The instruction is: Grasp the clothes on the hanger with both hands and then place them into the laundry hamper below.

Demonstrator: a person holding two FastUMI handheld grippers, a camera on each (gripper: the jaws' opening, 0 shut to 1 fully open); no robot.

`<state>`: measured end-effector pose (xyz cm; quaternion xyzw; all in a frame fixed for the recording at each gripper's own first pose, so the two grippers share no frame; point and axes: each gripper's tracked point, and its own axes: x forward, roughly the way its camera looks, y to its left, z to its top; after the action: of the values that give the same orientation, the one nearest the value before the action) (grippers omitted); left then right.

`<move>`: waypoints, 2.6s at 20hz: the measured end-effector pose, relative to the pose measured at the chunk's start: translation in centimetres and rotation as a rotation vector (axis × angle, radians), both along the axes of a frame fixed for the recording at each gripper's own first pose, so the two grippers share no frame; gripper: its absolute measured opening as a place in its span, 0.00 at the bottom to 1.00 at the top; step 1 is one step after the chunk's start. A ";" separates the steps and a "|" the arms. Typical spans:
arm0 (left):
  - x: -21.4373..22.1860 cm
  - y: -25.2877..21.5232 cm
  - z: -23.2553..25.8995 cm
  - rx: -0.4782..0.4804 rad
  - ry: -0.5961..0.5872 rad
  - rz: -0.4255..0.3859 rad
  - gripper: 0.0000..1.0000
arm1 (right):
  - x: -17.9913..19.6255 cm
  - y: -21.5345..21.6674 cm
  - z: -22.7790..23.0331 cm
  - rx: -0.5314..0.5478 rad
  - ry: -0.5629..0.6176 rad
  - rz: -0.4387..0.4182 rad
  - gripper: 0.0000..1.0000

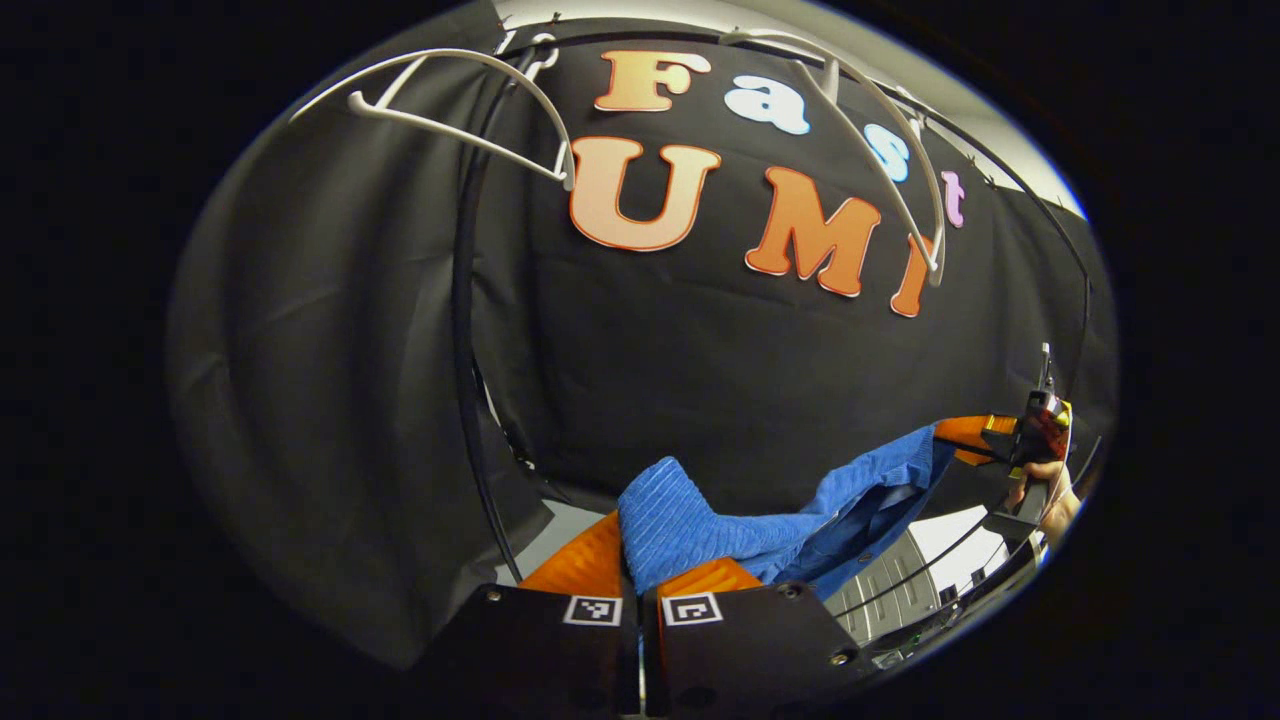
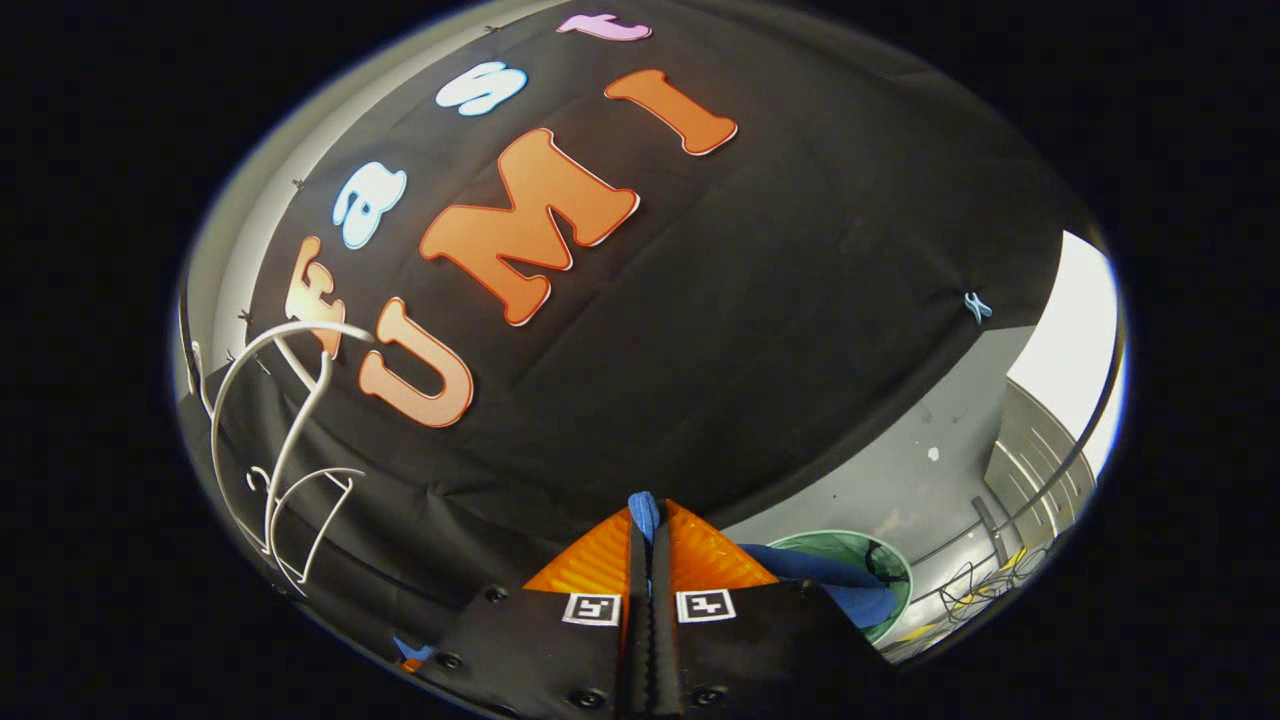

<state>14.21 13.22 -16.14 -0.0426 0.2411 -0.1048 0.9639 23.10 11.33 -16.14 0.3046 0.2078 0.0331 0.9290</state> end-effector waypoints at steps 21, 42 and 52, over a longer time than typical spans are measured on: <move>-1.9 -13.3 0.2 -0.040 0.037 -0.101 0.02 | -10.4 1.4 1.2 -0.287 -0.008 0.019 0.07; -2.6 -20.2 -9.8 0.092 0.317 -0.239 0.02 | -12.1 0.6 -7.5 -0.495 0.211 0.082 0.07; -3.0 -18.1 -20.4 0.198 0.605 -0.188 0.05 | -12.8 0.9 -19.3 -0.548 0.547 0.167 0.08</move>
<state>11.23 -4.92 -36.56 0.0444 0.5284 -0.1519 0.8341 10.31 12.21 -35.43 0.0252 0.4727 -0.0303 0.8804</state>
